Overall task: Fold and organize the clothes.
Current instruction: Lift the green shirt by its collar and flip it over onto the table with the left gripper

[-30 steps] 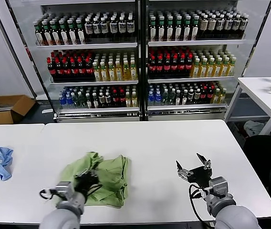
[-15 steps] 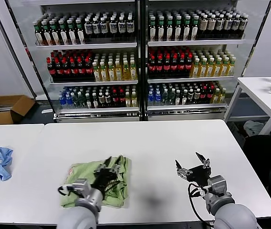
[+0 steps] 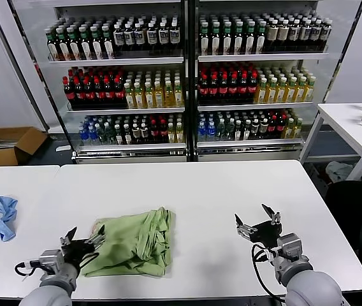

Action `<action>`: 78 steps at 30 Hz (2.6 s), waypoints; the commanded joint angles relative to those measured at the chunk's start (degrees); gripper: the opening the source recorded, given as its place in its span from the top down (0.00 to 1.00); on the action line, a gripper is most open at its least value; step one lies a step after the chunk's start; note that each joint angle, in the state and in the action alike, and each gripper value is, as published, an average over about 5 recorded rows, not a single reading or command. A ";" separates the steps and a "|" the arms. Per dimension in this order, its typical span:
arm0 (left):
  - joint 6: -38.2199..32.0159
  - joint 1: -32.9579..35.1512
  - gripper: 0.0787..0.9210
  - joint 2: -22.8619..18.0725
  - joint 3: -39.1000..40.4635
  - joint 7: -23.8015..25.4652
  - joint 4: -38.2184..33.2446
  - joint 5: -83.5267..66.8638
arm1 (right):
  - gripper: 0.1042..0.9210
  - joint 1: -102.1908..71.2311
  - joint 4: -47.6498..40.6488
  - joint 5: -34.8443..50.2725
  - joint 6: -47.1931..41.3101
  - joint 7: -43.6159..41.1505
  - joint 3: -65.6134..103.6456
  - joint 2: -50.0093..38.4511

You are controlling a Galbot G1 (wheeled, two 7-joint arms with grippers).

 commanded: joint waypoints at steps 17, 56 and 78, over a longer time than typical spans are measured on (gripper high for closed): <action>-1.01 -0.05 0.43 -1.80 -0.26 7.55 7.88 -5.92 | 0.12 0.22 -0.14 -0.07 0.09 -0.08 0.26 0.41; 3.33 -4.09 0.97 -14.43 30.83 5.63 -7.46 1.14 | 0.12 0.49 0.56 -0.47 -0.01 0.11 0.47 -0.26; -5.34 -11.58 0.74 -15.20 21.59 3.95 -6.86 3.40 | 0.12 9.54 -4.76 6.00 -0.01 -0.48 -5.80 1.74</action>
